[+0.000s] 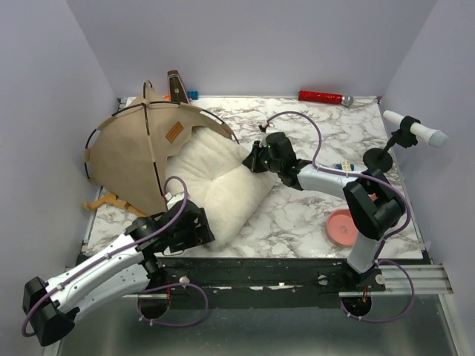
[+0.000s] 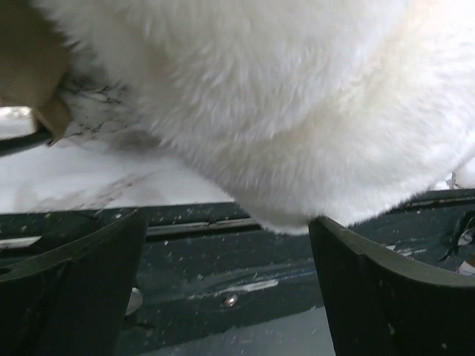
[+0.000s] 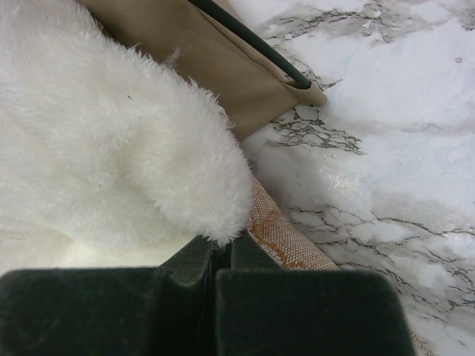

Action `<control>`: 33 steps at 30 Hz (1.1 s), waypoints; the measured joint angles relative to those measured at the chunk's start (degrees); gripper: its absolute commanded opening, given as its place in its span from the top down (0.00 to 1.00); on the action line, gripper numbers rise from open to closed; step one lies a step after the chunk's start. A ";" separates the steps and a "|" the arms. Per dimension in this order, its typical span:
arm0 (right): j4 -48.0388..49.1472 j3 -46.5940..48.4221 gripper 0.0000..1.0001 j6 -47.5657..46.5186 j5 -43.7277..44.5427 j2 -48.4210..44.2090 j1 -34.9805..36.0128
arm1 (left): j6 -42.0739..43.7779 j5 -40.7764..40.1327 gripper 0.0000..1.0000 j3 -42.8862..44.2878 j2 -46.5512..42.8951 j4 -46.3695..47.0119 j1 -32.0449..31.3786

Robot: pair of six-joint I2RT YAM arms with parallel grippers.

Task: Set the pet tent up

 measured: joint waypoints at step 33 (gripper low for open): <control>1.75 0.52 1.00 -0.17 7.32 -5.18 11.50 | 5.77 -16.24 1.00 -0.17 -1.25 22.10 3.87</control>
